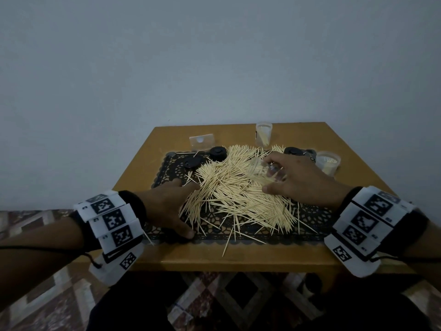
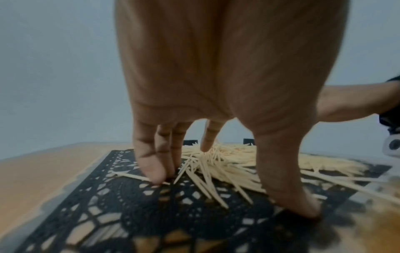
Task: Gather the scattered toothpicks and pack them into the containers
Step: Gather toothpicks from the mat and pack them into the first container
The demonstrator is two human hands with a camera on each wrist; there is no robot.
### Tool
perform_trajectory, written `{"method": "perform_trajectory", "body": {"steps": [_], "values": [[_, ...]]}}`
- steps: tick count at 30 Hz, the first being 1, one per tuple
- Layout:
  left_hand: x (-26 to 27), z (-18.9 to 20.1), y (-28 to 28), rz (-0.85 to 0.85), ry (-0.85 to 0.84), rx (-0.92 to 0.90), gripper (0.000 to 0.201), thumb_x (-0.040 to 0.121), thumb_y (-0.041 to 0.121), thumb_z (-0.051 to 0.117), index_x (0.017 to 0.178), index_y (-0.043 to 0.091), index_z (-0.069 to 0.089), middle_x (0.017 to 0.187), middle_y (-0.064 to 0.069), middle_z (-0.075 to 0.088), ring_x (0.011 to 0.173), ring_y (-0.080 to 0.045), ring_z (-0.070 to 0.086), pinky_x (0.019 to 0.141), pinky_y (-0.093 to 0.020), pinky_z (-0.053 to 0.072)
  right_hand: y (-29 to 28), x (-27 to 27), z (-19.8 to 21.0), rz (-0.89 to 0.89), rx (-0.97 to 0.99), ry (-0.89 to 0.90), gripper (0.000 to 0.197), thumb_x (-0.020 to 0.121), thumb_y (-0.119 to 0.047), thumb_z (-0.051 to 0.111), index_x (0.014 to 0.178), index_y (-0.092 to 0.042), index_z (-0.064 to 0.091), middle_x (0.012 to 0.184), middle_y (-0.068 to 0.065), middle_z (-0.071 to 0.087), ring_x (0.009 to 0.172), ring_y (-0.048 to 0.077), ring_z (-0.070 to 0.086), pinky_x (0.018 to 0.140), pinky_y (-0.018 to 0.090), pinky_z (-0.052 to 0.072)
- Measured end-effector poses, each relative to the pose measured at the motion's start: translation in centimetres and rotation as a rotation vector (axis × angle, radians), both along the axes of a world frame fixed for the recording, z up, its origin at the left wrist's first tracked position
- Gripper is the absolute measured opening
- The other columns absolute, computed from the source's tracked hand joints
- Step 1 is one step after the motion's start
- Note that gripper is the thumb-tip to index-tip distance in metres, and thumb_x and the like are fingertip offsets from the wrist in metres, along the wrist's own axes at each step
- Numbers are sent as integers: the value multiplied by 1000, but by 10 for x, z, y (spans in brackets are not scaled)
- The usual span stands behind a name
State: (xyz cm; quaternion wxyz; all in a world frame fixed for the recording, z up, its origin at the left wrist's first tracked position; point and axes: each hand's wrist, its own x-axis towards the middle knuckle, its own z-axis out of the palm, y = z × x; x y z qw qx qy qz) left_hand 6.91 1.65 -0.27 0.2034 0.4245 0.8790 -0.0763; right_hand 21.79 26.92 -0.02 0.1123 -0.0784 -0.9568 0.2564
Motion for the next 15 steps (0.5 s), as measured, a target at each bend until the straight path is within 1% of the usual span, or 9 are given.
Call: {"method": "perform_trajectory", "body": {"steps": [2,4,5,8,11,13,15], "values": [[1,0,5,-3,-8,77,104,66,53,80,146,30,18,140,-5,36,124,-23,41,102,-37,40,1,0,0,0,-9,-4,53,77,-33,80,123,-22,55,100,-10,61,81,3,60,72,24,51],[1,-1,11,1,-9,159,88,71,43,80,141,26,30,134,-4,45,113,-18,46,91,-28,41,1,0,0,2,-6,-8,53,77,-33,80,122,-22,55,101,-9,62,81,4,61,73,26,52],[0,-1,13,3,-10,193,81,72,39,80,138,24,34,130,-4,49,108,-17,47,87,-27,41,1,0,0,1,-7,-10,52,77,-34,80,122,-22,55,101,-9,62,82,4,61,73,27,53],[-3,-1,21,8,6,256,71,74,35,80,132,21,41,120,-4,55,99,-16,49,81,-27,41,2,1,0,-4,-7,-14,52,77,-34,80,121,-23,55,101,-9,62,82,5,61,74,29,53],[-5,-3,28,0,12,293,64,75,30,80,127,19,45,104,-1,56,89,-15,48,74,-26,39,3,2,1,-6,-10,-20,52,77,-34,80,121,-23,55,101,-9,62,82,5,61,74,30,54],[-6,-3,30,8,-8,320,60,76,27,79,125,20,46,100,0,56,85,-15,50,74,-25,41,3,3,1,-6,-6,-28,51,77,-33,80,121,-22,55,101,-9,62,82,4,61,73,28,53],[-7,-3,31,37,-38,365,55,78,27,78,123,20,48,102,0,60,86,-15,55,78,-28,47,3,4,2,-6,-7,-31,51,78,-33,79,121,-22,55,102,-8,63,83,5,61,73,27,52]]}}
